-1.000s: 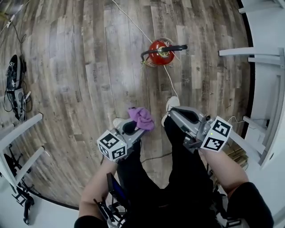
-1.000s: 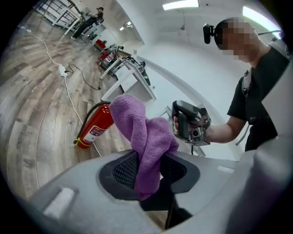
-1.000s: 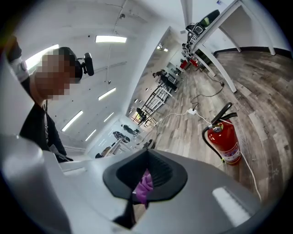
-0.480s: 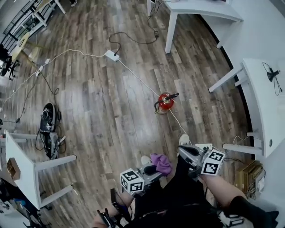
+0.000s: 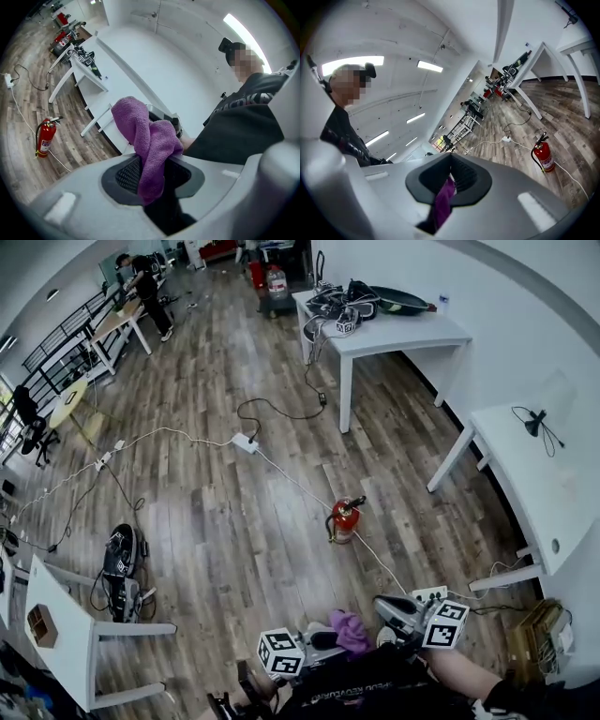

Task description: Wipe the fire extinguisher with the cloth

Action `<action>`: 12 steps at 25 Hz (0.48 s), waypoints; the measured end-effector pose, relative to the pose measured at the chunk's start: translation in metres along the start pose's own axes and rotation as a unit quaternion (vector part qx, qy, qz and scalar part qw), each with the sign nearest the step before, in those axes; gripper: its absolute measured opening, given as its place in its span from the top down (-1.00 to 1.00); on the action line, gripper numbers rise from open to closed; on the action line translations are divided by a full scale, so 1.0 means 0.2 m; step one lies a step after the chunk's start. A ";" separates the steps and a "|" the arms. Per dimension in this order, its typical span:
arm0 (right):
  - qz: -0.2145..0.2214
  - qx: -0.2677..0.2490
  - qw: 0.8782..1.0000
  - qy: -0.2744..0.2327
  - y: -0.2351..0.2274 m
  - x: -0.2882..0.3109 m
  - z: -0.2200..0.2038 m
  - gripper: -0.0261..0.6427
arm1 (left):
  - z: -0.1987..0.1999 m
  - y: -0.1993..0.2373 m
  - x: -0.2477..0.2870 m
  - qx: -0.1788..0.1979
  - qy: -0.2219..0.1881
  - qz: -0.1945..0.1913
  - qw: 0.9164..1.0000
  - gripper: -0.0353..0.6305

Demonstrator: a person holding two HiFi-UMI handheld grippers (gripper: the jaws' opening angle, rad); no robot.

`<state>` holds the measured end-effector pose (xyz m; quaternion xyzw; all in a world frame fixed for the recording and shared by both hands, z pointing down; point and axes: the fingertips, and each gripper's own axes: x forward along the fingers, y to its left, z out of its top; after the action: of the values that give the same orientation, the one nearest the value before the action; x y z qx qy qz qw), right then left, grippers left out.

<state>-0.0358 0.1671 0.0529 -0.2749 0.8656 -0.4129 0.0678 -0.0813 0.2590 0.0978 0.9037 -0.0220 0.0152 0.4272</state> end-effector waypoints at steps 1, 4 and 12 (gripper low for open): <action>0.006 -0.003 1.000 -0.002 0.03 -0.04 0.00 0.91 | 0.00 -0.04 0.02 0.007 -0.003 0.004 1.000 0.53; 0.027 -0.012 1.000 -0.011 0.10 -0.22 -0.01 0.91 | -0.03 -0.15 0.10 0.024 -0.019 0.019 0.999 0.53; 0.068 -0.029 0.997 0.033 0.27 -0.71 -0.13 0.91 | -0.12 -0.46 0.35 0.018 -0.108 0.071 0.991 0.53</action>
<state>0.0523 0.2868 0.0136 -0.2031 0.8958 -0.3909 0.0588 -0.0063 0.3337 0.0464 0.9039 -0.1316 -0.0515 0.4036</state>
